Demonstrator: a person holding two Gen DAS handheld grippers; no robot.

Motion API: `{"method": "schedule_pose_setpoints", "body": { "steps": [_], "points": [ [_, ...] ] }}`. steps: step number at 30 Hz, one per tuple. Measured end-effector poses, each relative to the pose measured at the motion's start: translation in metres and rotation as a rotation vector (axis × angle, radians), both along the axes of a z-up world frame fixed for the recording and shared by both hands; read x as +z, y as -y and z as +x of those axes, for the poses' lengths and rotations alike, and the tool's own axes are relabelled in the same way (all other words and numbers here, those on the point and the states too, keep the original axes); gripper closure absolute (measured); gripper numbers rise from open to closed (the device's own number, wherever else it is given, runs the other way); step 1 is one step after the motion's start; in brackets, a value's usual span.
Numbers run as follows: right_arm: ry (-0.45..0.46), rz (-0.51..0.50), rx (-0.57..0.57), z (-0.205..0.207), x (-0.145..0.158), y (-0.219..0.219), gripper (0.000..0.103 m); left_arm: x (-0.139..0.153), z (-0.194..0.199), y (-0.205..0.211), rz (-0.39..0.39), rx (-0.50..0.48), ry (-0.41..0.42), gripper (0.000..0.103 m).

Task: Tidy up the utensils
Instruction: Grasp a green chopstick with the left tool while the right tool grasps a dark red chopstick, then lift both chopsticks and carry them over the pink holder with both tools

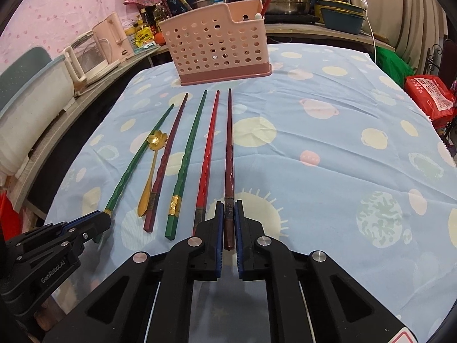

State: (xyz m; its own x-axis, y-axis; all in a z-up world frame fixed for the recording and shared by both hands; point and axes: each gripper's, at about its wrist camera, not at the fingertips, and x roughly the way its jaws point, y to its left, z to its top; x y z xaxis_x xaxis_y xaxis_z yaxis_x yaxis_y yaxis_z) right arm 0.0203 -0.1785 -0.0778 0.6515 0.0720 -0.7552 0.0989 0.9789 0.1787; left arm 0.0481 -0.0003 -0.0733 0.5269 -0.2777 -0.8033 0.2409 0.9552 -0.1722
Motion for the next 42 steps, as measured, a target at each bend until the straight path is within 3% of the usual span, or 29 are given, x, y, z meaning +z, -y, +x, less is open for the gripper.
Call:
{"method": "schedule_pose_setpoints", "body": {
  "steps": [12, 24, 42],
  "points": [
    [0.103, 0.05, -0.026, -0.025, 0.045, 0.015, 0.096, 0.041, -0.011, -0.008, -0.037, 0.007, 0.07, 0.096],
    [0.235, 0.07, -0.031, -0.032, 0.106, 0.026, 0.096, 0.112, -0.008, -0.012, -0.078, 0.013, 0.219, 0.096],
    [0.407, 0.009, -0.02, 0.028, 0.2, 0.044, 0.096, 0.215, 0.056, 0.022, -0.086, -0.025, 0.454, 0.096]
  ]
}}
